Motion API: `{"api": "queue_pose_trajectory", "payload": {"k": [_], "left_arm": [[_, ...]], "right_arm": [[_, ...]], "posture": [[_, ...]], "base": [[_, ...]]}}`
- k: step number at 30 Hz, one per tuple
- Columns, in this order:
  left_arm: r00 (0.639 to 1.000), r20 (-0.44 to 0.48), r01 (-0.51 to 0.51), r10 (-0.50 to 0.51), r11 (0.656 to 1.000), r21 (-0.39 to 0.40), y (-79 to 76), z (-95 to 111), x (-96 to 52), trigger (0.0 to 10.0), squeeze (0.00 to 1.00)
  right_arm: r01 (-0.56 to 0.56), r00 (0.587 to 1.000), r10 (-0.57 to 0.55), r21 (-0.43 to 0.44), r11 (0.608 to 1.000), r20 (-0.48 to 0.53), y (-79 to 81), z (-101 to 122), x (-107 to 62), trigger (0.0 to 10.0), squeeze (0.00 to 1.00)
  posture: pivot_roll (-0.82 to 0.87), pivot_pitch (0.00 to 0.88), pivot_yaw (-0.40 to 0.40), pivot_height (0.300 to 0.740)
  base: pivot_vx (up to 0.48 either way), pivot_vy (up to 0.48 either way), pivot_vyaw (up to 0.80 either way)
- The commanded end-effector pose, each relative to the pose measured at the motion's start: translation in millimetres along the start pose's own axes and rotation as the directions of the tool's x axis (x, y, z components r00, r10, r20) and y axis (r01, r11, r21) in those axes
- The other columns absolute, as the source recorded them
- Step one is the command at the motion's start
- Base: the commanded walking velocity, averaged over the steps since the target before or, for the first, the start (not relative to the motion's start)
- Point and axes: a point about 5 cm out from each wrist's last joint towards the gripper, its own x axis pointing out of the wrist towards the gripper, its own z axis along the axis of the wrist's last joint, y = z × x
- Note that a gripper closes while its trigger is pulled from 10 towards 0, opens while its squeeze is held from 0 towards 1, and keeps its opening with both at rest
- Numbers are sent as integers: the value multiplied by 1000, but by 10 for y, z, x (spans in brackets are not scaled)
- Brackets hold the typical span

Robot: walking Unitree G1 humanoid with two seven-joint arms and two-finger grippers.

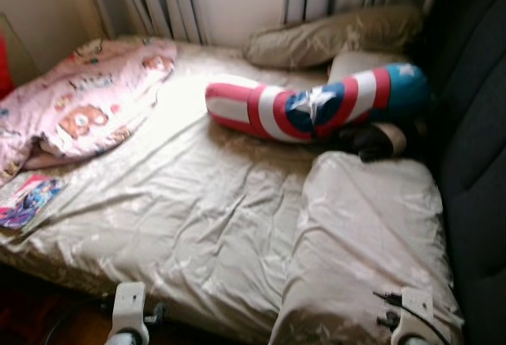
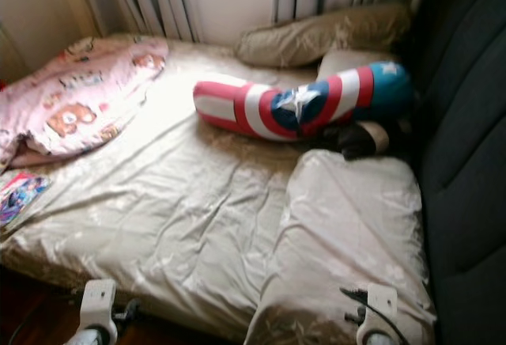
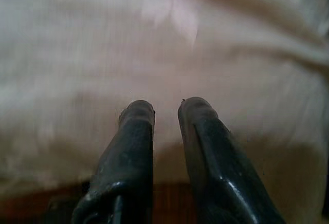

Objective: Clean up the room

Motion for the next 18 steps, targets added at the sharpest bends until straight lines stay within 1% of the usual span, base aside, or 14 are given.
{"api": "queue_pose_trajectory", "payload": {"k": [1, 3, 5, 7, 11, 16, 17, 18], "left_arm": [[999, -51, 8, -7, 1000, 20, -38, -107, -20, 10000, 0], [998, -58, 6, -5, 1000, 16, -49, -126, -24, 10000, 0], [998, -65, -6, 6, 1000, -11, -54, -148, -29, 10000, 0], [997, -71, -13, 11, 1000, -28, -59, -167, -33, 10000, 0], [996, -88, -3, 1, 1000, -16, -89, -196, -37, 10000, 0], [995, -105, -11, 6, 999, -45, -76, -246, -55, 10000, 0], [993, -115, -15, 10, 999, -46, -51, -268, -64, 10000, 0], [992, -123, -18, 12, 999, -46, -33, -284, -71, 10000, 0]], "right_arm": [[-5, 1000, 5, 4, 1000, -22, 5, -40, -6, 10000, 0], [-11, 1000, 11, -1, 1000, -26, 11, -46, -6, 10000, 0], [-23, 999, 23, 12, 1000, -25, 19, -46, -6, 10000, 0], [-32, 999, 32, 0, 999, -31, 28, -50, -6, 10000, 0], [-37, 999, 37, -1, 999, -39, 41, -49, -3, 10000, 0], [-43, 998, 43, -7, 999, -55, 48, -66, -5, 10000, 0], [-39, 998, 39, 3, 999, -54, 44, -58, -2, 10000, 576], [-36, 998, 36, 11, 999, -54, 42, -52, -1, 10000, 576]], "posture": [[57, 0, -28, 736], [59, 0, -30, 736], [64, 0, -33, 736], [65, 0, -33, 736], [60, 0, -31, 736], [60, 0, -34, 736], [60, 0, -35, 736], [60, 0, -35, 736]], "base": [[0, 0, 0], [0, 0, 0], [0, 0, 0], [0, 0, 0], [0, 0, 0], [0, 0, 0], [0, 0, 0], [0, 0, 0]]}}
